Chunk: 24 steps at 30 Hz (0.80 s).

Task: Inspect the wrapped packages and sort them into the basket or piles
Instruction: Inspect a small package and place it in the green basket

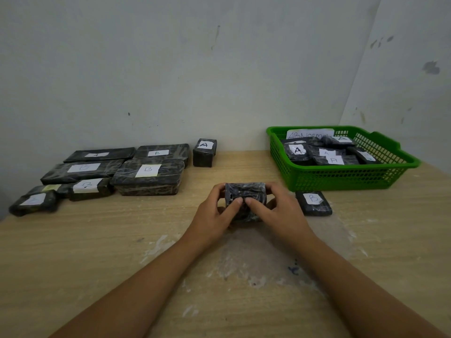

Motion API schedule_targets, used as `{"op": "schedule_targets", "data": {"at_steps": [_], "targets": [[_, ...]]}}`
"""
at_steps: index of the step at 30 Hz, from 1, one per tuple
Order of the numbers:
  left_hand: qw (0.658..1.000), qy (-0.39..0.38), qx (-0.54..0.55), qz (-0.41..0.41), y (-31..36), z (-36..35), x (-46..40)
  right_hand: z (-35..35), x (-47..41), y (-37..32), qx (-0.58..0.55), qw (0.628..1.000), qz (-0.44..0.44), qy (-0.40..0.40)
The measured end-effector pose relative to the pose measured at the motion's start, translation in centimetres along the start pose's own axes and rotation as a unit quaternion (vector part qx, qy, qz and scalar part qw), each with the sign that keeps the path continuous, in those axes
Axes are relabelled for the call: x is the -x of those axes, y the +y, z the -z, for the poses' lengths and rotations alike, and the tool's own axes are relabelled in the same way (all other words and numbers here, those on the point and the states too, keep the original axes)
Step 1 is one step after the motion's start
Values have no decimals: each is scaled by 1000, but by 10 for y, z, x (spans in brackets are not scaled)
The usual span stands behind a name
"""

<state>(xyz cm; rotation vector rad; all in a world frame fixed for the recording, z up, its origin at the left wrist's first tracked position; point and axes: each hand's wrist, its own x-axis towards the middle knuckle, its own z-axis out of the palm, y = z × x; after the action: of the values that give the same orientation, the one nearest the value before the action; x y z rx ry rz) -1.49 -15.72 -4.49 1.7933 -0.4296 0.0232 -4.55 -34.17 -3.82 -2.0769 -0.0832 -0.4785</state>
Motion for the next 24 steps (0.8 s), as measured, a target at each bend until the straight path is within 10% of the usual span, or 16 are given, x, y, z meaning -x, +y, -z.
{"op": "schedule_targets", "data": {"at_steps": [24], "targets": [[999, 30, 24, 4, -5, 6, -6, 5, 1, -3, -35, 997, -22, -66]]}}
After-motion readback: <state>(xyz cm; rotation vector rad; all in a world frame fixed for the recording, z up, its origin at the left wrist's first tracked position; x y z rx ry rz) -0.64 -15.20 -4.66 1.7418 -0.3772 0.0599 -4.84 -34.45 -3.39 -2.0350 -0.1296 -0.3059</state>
